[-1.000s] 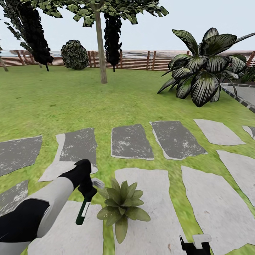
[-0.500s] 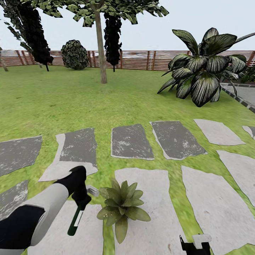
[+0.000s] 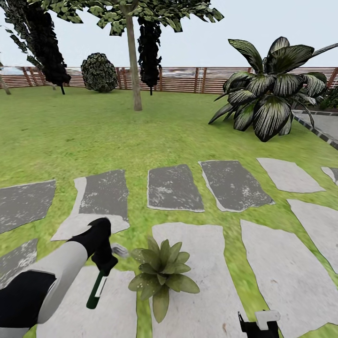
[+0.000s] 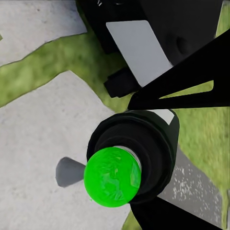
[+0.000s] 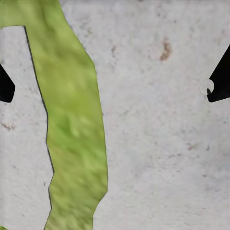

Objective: Pick up the pesticide atomizer in the garden and spray insectifuge to fully cover both potted plants in the garden.

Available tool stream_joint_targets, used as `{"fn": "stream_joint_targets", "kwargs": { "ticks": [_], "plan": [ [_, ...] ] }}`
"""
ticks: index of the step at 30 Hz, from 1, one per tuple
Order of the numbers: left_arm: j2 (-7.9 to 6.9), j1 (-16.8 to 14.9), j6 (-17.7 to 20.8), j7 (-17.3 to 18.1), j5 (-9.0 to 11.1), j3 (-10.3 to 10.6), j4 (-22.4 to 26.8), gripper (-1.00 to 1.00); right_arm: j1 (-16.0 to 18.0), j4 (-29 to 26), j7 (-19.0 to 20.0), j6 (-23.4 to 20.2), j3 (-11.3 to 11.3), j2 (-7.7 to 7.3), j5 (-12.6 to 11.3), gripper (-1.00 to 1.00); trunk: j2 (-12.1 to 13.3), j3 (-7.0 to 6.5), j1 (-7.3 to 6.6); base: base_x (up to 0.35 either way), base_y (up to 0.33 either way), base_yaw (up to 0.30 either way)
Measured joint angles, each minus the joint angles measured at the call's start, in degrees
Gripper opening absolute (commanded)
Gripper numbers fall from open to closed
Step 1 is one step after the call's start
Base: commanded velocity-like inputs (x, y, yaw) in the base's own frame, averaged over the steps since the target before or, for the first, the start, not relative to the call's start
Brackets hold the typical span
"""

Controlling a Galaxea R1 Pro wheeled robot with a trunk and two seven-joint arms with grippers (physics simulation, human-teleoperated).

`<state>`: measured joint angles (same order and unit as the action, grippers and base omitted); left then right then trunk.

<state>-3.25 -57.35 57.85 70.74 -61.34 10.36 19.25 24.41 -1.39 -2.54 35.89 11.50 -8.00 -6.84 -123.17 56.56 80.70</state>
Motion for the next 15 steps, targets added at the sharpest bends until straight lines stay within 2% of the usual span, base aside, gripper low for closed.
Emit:
{"fn": "stream_joint_targets", "kwargs": {
  "ticks": [9,15],
  "plan": [
    [-0.77,0.8,-0.2,-1.5,-0.1,0.3,-0.7,-1.00,0.0,0.0,0.1,0.0,0.0,0.00,0.1,1.00,0.0,0.00,0.00,0.000,0.000,0.000],
    [-1.03,0.4,0.0,-1.7,0.0,-0.2,-0.1,-1.00,0.0,0.0,0.1,0.0,0.0,0.00,0.1,1.00,0.0,0.00,0.00,0.000,0.000,0.000]
  ]
}}
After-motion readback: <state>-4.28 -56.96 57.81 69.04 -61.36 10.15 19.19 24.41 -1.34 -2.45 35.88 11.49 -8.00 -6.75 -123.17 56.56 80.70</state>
